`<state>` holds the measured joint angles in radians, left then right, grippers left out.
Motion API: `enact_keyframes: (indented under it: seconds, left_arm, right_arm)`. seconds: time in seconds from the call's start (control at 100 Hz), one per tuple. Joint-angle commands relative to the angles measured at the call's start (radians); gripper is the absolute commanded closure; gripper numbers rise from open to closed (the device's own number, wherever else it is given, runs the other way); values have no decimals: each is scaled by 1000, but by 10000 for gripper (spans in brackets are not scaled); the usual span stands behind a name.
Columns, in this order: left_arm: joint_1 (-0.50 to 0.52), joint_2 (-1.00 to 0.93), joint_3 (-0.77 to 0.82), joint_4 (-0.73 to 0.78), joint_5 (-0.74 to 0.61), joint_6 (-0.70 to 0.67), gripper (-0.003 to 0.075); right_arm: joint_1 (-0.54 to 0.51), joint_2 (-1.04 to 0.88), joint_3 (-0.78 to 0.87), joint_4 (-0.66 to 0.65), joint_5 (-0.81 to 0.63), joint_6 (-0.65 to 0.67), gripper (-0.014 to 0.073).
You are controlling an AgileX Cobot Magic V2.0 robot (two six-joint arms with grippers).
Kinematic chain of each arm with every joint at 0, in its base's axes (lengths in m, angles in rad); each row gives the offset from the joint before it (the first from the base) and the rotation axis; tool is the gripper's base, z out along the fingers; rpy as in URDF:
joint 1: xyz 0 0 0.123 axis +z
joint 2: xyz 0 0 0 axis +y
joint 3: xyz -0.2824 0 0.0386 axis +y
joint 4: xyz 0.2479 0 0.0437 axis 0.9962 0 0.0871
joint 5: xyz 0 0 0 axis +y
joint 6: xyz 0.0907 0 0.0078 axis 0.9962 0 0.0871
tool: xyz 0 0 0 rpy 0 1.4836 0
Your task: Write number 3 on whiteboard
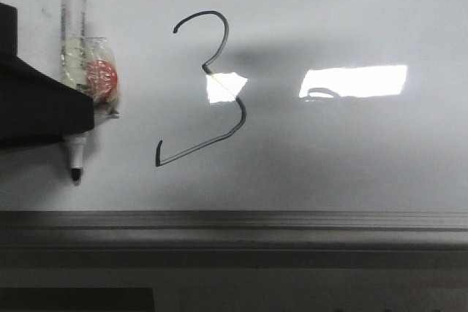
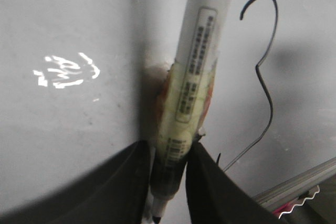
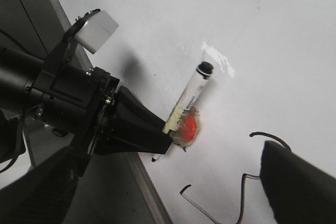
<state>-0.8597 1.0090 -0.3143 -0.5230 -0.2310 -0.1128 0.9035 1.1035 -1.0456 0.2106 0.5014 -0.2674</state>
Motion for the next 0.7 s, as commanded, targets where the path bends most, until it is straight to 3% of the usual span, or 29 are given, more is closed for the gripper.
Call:
enact_keyframes:
  seconds: [0.0,0.22,0.29,0.38,0.48,0.55,0.69]
  left_arm:
    - [8,-9,-27,-17,-84,-8,408]
    - [8,-79,-27,-17,-85,10,378]
    - [8,-124,-27,-17,-75,31,384]
    - [8,-194,-27,-15,-58,62,428]
    - [8,-299,-27,-5,-45,147,589]
    - [8,-375,-27,-5,-38,221,741]
    - [8,-520,-27,-5,-38,378,741]
  right_arm:
    - [-7,-25,-33,-1,-74,-7,-31]
    - [-8,-26,-33,-3,-71,-7,-27]
    - [-8,-28,-33,-13,-59,-7,24]
    - [-14,-49,-29,-15,-59,-3,228]
    - [-37,-89,-19,-15,-59,-3,638]
    - [-47,-129,-1,-15,-68,0,657]
    - [-54,-240,99,-53,-131,0,658]
